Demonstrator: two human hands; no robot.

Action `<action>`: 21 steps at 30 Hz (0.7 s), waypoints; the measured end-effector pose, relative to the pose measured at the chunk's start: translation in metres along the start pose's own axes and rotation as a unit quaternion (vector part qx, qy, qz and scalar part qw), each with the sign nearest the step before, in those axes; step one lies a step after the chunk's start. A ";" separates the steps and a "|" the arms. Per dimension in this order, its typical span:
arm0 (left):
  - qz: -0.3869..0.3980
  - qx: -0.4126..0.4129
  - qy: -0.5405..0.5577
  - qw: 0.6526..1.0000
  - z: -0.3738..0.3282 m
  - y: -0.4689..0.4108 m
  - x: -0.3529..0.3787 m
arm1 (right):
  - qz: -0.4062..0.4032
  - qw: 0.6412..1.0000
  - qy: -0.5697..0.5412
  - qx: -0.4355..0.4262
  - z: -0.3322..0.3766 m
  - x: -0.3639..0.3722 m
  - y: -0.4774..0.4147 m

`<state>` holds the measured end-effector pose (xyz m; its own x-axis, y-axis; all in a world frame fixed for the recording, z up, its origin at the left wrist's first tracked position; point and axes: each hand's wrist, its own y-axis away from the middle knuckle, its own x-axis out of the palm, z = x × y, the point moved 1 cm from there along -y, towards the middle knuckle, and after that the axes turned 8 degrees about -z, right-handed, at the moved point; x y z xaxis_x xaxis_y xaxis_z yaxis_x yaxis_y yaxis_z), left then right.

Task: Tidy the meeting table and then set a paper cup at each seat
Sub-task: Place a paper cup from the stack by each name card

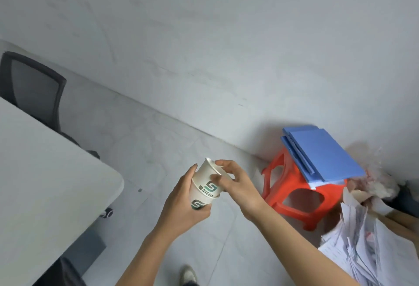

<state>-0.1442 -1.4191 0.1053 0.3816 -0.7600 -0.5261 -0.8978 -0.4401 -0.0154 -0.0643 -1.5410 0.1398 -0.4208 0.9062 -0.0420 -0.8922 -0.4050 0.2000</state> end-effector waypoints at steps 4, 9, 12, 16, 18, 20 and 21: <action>-0.021 0.001 -0.005 1.000 0.006 -0.061 -0.014 | 0.004 1.000 -0.009 0.000 0.016 0.020 -0.062; -0.059 -0.050 -0.012 0.997 0.030 -0.099 -0.034 | 0.051 0.999 0.001 0.018 0.017 0.050 -0.121; -0.085 -0.083 -0.014 0.993 0.044 -0.122 -0.049 | 0.084 0.996 -0.011 0.036 0.018 0.072 -0.159; -0.171 -0.145 0.005 0.975 0.063 -0.151 -0.071 | 0.133 0.990 -0.022 0.039 0.029 0.099 -0.216; -0.240 -0.172 0.012 0.955 0.076 -0.168 -0.081 | 0.152 0.987 -0.033 0.030 0.037 0.112 -0.248; -0.305 -0.202 0.042 0.930 0.085 -0.187 -0.089 | 0.174 0.984 -0.032 0.023 0.046 0.122 -0.278; -0.337 -0.218 0.065 0.914 0.088 -0.196 -0.093 | 0.189 0.981 -0.026 0.017 0.052 0.126 -0.294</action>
<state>-0.0226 -1.2202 0.0822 0.8640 -0.2844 -0.4155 -0.2871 -0.9562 0.0574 0.1531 -1.3012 0.1263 -0.7110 0.6973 0.0906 -0.6675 -0.7098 0.2250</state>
